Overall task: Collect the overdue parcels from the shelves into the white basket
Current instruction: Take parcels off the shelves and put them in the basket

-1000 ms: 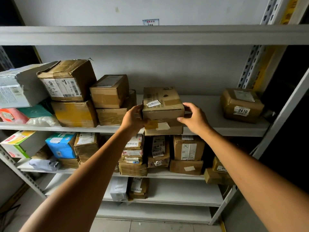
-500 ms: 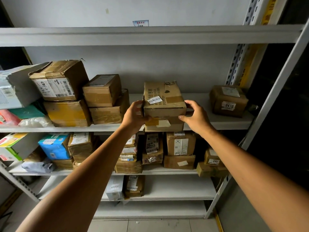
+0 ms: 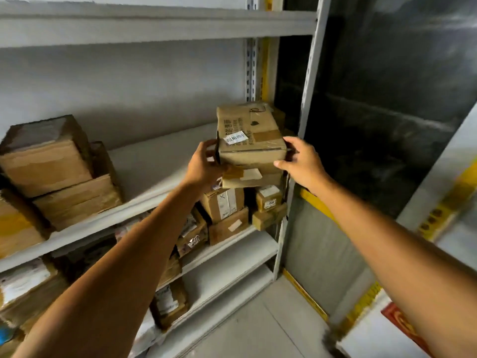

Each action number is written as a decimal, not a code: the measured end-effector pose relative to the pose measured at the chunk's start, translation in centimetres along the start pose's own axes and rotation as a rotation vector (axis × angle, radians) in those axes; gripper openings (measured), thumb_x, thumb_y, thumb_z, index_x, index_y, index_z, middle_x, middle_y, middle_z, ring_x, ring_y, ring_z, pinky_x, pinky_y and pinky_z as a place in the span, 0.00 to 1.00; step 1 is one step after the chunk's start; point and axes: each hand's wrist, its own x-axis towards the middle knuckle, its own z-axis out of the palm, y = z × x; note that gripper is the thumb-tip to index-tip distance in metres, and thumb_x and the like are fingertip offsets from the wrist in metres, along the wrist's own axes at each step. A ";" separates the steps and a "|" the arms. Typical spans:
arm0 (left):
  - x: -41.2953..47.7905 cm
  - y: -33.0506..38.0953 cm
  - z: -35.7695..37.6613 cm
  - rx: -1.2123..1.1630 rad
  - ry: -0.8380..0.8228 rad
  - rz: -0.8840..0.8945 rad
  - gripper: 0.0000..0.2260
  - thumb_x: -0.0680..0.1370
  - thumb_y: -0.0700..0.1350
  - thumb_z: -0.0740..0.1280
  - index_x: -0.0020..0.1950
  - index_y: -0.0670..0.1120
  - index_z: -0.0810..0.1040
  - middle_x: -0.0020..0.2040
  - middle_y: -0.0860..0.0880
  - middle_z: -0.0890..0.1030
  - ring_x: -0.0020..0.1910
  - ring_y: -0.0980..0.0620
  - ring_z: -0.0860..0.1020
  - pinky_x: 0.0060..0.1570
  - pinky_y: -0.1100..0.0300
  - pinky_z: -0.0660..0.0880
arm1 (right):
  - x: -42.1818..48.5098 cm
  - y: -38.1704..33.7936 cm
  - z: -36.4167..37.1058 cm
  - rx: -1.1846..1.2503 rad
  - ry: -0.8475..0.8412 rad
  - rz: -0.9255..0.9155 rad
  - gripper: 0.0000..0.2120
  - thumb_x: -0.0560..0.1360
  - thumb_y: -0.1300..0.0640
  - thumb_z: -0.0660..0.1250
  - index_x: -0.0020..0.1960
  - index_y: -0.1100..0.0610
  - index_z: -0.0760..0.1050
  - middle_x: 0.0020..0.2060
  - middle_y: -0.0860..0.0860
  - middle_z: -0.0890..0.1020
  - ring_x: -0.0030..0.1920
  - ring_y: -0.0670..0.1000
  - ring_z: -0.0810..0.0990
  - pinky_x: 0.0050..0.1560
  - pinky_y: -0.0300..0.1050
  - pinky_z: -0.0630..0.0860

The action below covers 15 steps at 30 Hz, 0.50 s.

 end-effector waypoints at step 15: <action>-12.8 -5.3 6.2 -0.234 -0.692 0.079 0.30 0.70 0.34 0.77 0.68 0.48 0.68 0.62 0.49 0.79 0.61 0.47 0.79 0.54 0.49 0.81 | -28.5 -0.3 -4.0 -0.147 0.384 0.322 0.32 0.71 0.62 0.76 0.72 0.56 0.68 0.63 0.50 0.78 0.57 0.47 0.77 0.49 0.27 0.73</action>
